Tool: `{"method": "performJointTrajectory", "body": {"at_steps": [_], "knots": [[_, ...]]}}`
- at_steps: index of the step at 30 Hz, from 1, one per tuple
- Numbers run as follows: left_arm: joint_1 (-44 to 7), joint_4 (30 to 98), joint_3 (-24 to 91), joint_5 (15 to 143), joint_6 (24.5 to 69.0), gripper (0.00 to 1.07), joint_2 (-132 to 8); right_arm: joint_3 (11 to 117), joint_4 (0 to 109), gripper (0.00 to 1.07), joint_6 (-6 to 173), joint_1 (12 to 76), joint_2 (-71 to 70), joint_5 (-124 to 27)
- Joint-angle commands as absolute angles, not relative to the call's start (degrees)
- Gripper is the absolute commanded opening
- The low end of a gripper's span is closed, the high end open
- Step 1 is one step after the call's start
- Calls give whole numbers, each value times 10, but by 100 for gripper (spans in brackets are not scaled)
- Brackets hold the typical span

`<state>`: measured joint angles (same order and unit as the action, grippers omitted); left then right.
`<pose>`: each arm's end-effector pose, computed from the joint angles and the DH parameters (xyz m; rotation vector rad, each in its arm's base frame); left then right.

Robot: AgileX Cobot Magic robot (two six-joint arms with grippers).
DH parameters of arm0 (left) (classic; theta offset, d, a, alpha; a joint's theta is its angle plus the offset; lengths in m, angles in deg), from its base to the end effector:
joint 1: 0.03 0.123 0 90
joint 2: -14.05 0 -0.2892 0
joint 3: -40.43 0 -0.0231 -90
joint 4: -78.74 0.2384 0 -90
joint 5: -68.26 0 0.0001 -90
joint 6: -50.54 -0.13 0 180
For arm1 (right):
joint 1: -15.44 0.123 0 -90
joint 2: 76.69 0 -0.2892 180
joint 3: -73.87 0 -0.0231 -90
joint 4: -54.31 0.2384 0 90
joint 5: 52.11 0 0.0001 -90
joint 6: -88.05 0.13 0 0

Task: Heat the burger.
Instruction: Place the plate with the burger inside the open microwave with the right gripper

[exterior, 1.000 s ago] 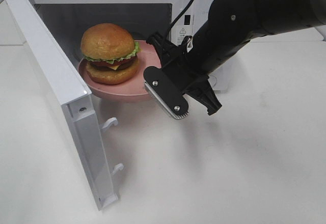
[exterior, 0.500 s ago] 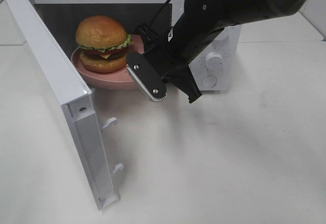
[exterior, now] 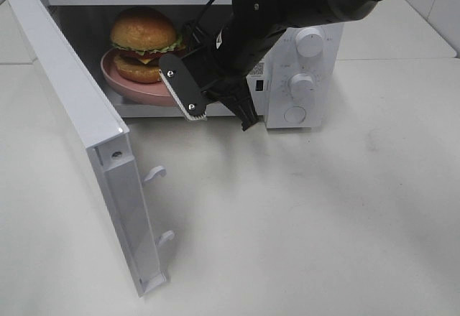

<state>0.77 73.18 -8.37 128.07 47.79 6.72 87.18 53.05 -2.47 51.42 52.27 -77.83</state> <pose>0.0149 -0.0107 0.2554 0.0381 2.0203 -0.0765 0.3955 0.2856 0.1639 -2.2569 1.1144 -0.4226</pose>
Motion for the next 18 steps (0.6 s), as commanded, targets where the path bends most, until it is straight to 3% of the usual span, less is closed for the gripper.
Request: {"method": "performJointTrajectory", "body": {"at_steps": [1, 18], "knots": [[9, 726, -85, 1276, 478, 103, 82, 912, 511, 0, 8, 516, 534, -755], [9, 726, -85, 1276, 478, 103, 82, 1048, 454, 1, 105, 516, 624, -785]]}}
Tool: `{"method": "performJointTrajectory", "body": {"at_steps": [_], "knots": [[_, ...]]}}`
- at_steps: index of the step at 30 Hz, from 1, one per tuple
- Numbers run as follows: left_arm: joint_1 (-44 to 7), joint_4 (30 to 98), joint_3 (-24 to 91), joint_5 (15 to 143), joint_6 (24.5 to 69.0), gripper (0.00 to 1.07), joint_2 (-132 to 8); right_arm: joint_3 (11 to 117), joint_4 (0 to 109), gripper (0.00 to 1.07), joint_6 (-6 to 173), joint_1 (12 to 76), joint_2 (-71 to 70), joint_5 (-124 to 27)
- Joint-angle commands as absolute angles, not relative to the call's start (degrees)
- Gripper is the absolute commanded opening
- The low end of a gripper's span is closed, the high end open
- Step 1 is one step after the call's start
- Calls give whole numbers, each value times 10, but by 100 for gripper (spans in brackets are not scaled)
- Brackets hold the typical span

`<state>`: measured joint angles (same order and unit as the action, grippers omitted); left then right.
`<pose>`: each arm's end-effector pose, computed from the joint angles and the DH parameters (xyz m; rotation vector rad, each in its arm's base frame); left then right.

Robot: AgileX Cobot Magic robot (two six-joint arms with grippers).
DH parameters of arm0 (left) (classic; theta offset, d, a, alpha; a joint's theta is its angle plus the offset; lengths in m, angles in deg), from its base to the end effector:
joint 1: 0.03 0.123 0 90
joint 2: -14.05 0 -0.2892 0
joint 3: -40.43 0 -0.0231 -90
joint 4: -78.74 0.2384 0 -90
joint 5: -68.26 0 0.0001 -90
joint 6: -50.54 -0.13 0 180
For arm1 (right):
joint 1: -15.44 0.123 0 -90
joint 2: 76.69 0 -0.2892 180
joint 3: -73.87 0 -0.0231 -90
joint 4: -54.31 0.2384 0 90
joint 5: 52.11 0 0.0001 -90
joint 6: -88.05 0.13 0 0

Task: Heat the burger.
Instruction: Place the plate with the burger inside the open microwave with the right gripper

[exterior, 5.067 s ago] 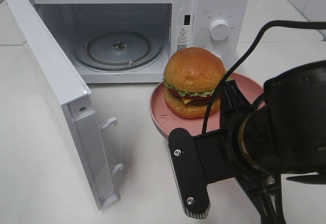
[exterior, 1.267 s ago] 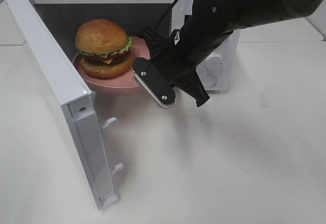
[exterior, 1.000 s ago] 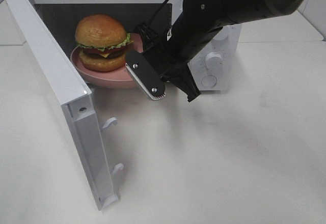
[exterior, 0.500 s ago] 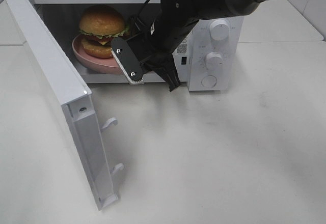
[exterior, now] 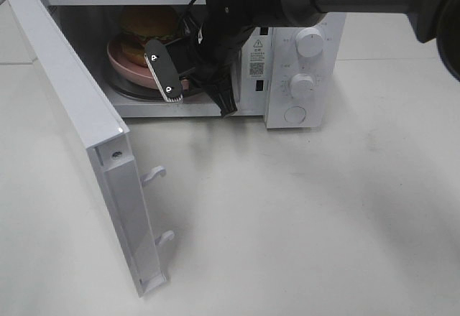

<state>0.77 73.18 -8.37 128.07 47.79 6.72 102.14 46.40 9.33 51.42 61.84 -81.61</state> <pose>0.0149 -0.0107 0.2554 0.0381 2.0203 -0.0765 0.4361 0.3057 0.1549 -2.1572 1.2414 -0.4617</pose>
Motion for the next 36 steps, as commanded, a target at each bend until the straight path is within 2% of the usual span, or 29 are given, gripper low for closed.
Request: {"method": "performJointTrajectory", "body": {"at_steps": [1, 18, 22, 23, 24, 25, 27, 28, 31, 33, 36], "knots": [[9, 726, -85, 1276, 478, 103, 82, 1063, 454, 1, 109, 515, 636, -785], [9, 727, -85, 1276, 479, 103, 82, 1112, 458, 7, 122, 514, 688, -786], [9, 727, -85, 1276, 479, 103, 82, 1112, 460, 16, 139, 514, 690, -799], [9, 727, -85, 1276, 479, 103, 82, 1110, 459, 21, 146, 514, 690, -798], [9, 727, -85, 1276, 479, 103, 82, 1110, 459, 21, 146, 514, 690, -798], [9, 727, -85, 1276, 479, 103, 82, 1108, 458, 28, 149, 514, 690, -799], [9, 727, -85, 1276, 479, 103, 82, 1108, 458, 32, 149, 514, 690, -799], [9, 727, -85, 1276, 479, 103, 82, 1108, 459, 40, 157, 514, 689, -800], [9, 727, -85, 1276, 479, 103, 82, 1108, 459, 43, 160, 514, 688, -800], [9, 727, -85, 1276, 479, 103, 82, 1086, 461, 52, 164, 514, 672, -792], [9, 727, -85, 1276, 479, 103, 82, 1059, 461, 55, 164, 514, 657, -792]]}}
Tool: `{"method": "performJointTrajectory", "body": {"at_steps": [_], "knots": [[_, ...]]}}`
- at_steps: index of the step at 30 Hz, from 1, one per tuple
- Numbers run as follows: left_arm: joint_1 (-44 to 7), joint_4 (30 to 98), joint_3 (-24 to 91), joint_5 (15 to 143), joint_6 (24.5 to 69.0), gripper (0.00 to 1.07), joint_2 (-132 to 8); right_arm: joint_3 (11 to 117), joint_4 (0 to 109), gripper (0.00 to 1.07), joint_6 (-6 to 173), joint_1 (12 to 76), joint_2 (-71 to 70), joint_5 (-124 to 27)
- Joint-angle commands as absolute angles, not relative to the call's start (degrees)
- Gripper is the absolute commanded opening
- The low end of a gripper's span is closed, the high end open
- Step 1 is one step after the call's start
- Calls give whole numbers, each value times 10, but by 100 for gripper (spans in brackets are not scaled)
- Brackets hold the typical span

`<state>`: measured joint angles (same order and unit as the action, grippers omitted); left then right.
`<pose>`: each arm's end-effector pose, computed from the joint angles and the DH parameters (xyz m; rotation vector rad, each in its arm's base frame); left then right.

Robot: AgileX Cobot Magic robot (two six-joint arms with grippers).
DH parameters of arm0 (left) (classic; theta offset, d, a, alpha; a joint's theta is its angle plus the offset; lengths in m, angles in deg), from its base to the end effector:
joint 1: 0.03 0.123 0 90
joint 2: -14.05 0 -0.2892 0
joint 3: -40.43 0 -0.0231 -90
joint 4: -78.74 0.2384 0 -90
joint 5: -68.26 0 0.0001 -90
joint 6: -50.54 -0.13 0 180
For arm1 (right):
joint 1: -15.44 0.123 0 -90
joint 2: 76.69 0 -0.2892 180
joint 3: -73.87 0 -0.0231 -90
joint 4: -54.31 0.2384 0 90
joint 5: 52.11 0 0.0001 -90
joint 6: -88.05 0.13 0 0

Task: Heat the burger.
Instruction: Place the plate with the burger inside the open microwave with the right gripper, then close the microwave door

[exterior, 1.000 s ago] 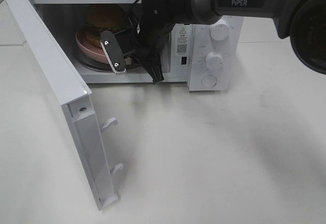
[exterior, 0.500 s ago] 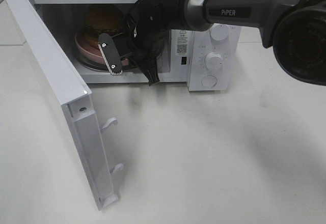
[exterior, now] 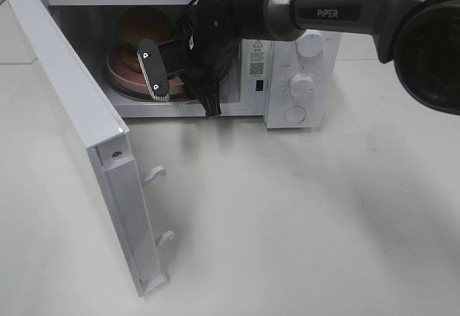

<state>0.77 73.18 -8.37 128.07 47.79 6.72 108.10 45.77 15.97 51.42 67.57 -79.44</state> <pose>0.0149 -0.0107 0.2554 0.0381 2.0203 -0.0765 0.4542 0.3188 0.1369 -2.0446 1.3247 -0.4334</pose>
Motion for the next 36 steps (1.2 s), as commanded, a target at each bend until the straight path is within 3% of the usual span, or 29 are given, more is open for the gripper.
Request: {"method": "performJointTrajectory", "body": {"at_steps": [1, 6, 11, 13, 16, 36], "knots": [[9, 727, -85, 1276, 479, 103, 82, 1059, 461, 55, 164, 514, 657, -792], [9, 727, -85, 1276, 479, 103, 82, 986, 461, 58, 164, 514, 617, -743], [9, 727, -85, 1276, 479, 103, 82, 926, 463, 67, 167, 514, 580, -707], [9, 727, -85, 1276, 479, 103, 82, 875, 463, 77, 167, 514, 547, -680], [9, 727, -85, 1276, 479, 103, 82, 835, 465, 81, 177, 514, 522, -663], [9, 727, -85, 1276, 479, 103, 82, 628, 471, 78, 226, 514, 358, -632]]}}
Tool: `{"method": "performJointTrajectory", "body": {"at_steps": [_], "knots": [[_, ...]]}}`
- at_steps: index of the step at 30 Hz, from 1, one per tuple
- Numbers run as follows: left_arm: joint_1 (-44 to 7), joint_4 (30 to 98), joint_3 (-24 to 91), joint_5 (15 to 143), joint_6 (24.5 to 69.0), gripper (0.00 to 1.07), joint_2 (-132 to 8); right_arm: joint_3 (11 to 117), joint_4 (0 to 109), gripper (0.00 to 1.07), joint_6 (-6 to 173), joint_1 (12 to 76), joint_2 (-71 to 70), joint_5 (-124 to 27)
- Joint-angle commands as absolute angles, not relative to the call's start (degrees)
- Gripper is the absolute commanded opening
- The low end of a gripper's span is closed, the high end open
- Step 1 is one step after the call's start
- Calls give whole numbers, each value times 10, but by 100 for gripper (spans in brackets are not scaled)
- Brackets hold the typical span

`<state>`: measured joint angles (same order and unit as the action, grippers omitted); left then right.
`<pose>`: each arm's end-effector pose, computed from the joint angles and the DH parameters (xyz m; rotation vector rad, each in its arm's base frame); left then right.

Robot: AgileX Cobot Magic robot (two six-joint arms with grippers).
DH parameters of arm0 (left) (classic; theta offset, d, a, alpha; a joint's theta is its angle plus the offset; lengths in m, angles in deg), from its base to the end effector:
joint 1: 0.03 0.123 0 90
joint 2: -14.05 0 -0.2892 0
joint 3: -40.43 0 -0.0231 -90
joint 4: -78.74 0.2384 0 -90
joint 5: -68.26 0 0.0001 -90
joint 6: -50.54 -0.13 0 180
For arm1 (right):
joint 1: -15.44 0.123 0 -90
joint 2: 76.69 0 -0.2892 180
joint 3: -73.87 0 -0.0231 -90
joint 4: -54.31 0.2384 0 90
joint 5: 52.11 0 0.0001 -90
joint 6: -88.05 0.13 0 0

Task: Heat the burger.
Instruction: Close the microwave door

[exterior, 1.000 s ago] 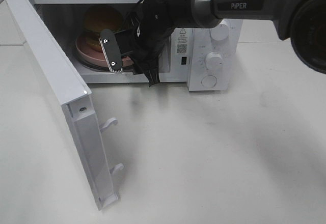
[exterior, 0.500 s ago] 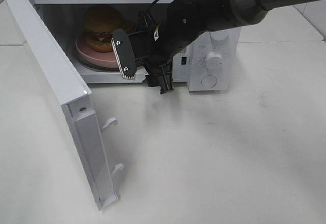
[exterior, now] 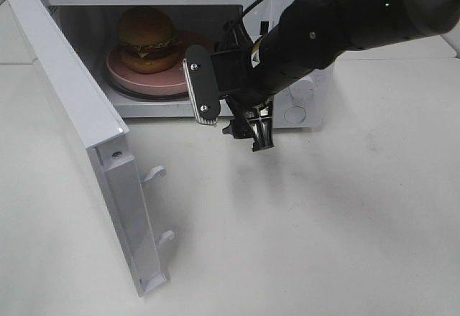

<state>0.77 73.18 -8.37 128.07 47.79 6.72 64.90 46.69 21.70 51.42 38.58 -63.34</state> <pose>0.0149 -0.0107 0.2554 0.0381 2.0203 -0.0765 0.3457 0.2468 0.1769 -1.9482 1.3846 -0.3473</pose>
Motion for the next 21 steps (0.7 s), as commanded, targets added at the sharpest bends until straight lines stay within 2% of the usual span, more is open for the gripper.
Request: {"method": "performJointTrajectory", "body": {"at_steps": [1, 16, 21], "knots": [[9, 727, -85, 1276, 479, 103, 82, 610, 471, 77, 231, 514, 339, -632], [9, 727, -85, 1276, 479, 103, 82, 481, 471, 76, 340, 514, 202, -637], [9, 727, -85, 1276, 479, 103, 82, 445, 471, 76, 433, 514, 138, -699]]}}
